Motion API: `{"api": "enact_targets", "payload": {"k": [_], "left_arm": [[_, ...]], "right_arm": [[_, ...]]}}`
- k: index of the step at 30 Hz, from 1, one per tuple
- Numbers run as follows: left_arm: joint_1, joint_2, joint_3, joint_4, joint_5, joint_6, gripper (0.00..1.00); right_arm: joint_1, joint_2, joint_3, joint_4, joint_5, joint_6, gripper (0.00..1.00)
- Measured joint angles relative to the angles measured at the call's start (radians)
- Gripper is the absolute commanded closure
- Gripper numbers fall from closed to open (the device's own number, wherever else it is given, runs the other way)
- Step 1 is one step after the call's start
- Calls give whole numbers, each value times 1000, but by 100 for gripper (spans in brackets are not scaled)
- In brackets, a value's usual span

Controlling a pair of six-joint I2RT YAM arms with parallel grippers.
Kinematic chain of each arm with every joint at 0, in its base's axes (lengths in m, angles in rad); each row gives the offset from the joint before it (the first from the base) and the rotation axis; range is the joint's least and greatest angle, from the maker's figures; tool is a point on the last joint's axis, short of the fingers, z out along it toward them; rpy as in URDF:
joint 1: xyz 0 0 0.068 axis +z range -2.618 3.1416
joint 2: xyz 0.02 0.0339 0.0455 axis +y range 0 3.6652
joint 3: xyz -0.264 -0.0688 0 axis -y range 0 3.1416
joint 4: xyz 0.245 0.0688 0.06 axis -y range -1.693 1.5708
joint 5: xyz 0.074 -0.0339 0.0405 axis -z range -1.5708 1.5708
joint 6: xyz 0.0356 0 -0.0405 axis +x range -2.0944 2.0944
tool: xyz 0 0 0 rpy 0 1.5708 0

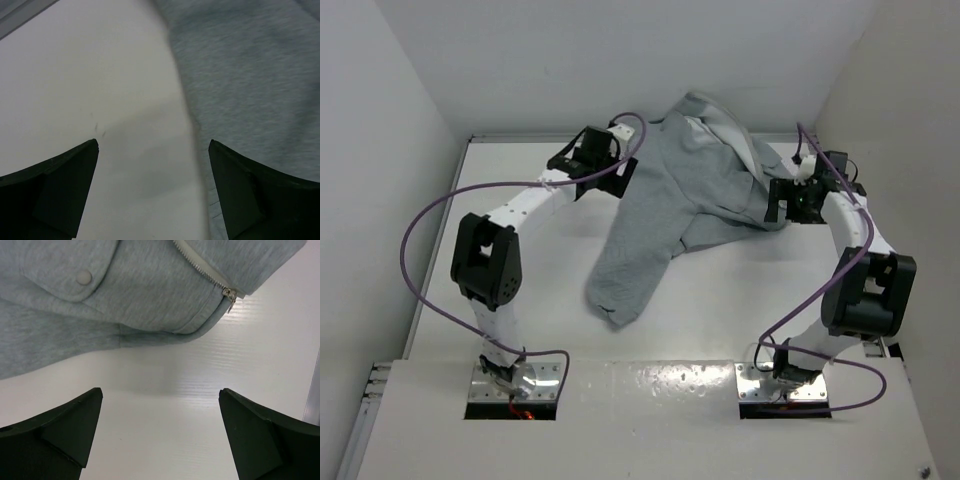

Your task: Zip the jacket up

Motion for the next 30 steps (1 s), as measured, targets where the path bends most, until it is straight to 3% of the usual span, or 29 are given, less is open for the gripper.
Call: {"api": "enact_targets", "payload": {"k": [8,12,18,20,21,22,26,30], "left_arm": [[-73,259,339,-34,454,96,11],[-130,475,546,-48,557,116,10],[-235,552,460,-71,555,179,10],[-258,552,419,-66,540,206,23],[-261,550,415,-63,533,210,33],[-261,546,408,-57,523,214,54],[-243,517,342,-20,450,245,88],[-208,397,159,-7,362,347,94]], "right_arm": [[-45,0,35,-6,-26,119,0],[-71,0,38,-42,-62,126,0],[-110,25,97,-110,-121,126,0],[-126,48,132,-119,-138,126,0],[-133,59,147,-121,-144,127,0],[-138,70,160,-121,-151,127,0],[-151,110,197,-118,-176,134,5],[-143,134,211,-118,-210,129,6]]}}
